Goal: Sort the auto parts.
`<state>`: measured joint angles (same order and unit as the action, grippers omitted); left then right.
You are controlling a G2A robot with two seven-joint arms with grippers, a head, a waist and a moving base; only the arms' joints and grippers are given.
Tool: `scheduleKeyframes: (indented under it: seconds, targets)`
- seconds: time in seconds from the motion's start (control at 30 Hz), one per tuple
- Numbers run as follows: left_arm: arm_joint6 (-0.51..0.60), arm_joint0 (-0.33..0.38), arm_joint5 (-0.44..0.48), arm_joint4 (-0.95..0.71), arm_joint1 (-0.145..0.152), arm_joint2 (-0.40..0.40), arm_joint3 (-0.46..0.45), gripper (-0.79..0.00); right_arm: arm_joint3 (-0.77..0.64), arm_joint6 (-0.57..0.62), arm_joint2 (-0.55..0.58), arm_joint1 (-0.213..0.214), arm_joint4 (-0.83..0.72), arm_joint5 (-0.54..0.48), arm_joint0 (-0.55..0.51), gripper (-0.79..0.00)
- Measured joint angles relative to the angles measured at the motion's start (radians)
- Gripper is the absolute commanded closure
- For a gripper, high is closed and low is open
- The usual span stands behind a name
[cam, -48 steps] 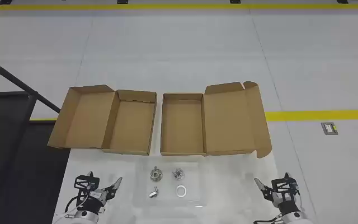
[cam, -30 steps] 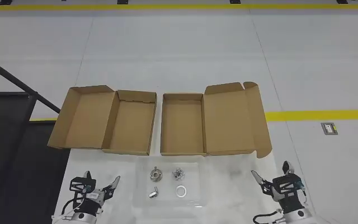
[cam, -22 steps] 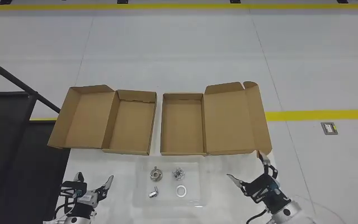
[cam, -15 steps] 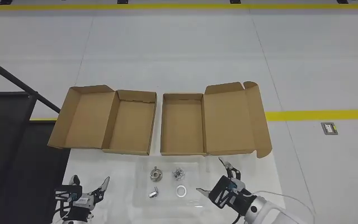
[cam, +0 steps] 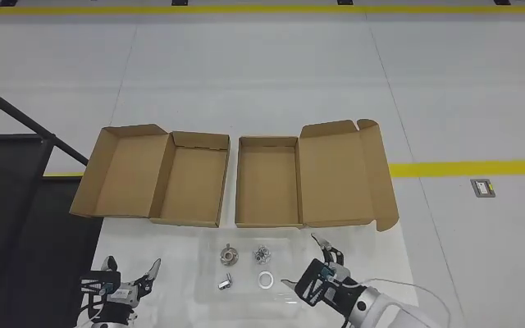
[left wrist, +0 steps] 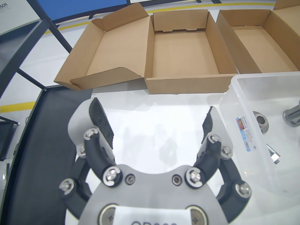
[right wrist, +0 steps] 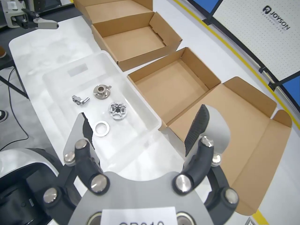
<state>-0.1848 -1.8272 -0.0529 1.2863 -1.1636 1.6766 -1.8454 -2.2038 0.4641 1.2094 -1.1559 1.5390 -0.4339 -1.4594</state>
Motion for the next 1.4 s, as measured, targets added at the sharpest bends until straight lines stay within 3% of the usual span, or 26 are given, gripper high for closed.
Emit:
scheduleKeyframes:
  seconds: [0.27,0.43,0.53,0.77,1.1,1.13,1.2,1.23,1.27,1.4]
  targets:
    - [0.000,0.000,0.000,0.000,0.000,0.000,0.000,-0.785,0.156,0.239,-0.263,-0.060,-0.194,0.017,0.296,-0.785]
    - [0.000,0.000,0.000,0.000,0.000,0.000,0.000,-0.785,0.302,0.482,-0.420,-0.112,-0.232,0.097,0.479,-0.785]
    - [0.000,0.000,0.000,0.000,0.000,0.000,0.000,-0.785,0.401,0.561,-0.490,-0.140,-0.251,0.135,0.554,-0.785]
    - [0.000,0.000,0.000,0.000,0.000,0.000,0.000,-0.785,0.593,0.540,-0.538,-0.182,-0.320,0.174,0.632,-0.785]
    - [0.000,0.000,0.000,0.000,0.000,0.000,0.000,-0.785,0.729,0.557,-0.562,-0.217,-0.300,0.266,0.675,-0.785]
    - [0.000,0.000,0.000,0.000,0.000,0.000,0.000,-0.785,0.744,0.553,-0.565,-0.222,-0.302,0.266,0.681,-0.748]
    - [0.000,0.000,0.000,0.000,0.000,0.000,0.000,-0.785,0.769,0.543,-0.567,-0.228,-0.305,0.272,0.689,-0.603]
    - [0.000,0.000,0.000,0.000,0.000,0.000,0.000,-0.785,0.787,0.532,-0.567,-0.233,-0.311,0.276,0.694,-0.382]
    - [0.000,0.000,0.000,0.000,0.000,0.000,0.000,-0.785,0.799,0.523,-0.566,-0.236,-0.317,0.277,0.697,-0.372]
    - [0.000,0.000,0.000,0.000,0.000,0.000,0.000,-0.785,0.845,0.508,-0.568,-0.247,-0.317,0.282,0.709,-0.074]
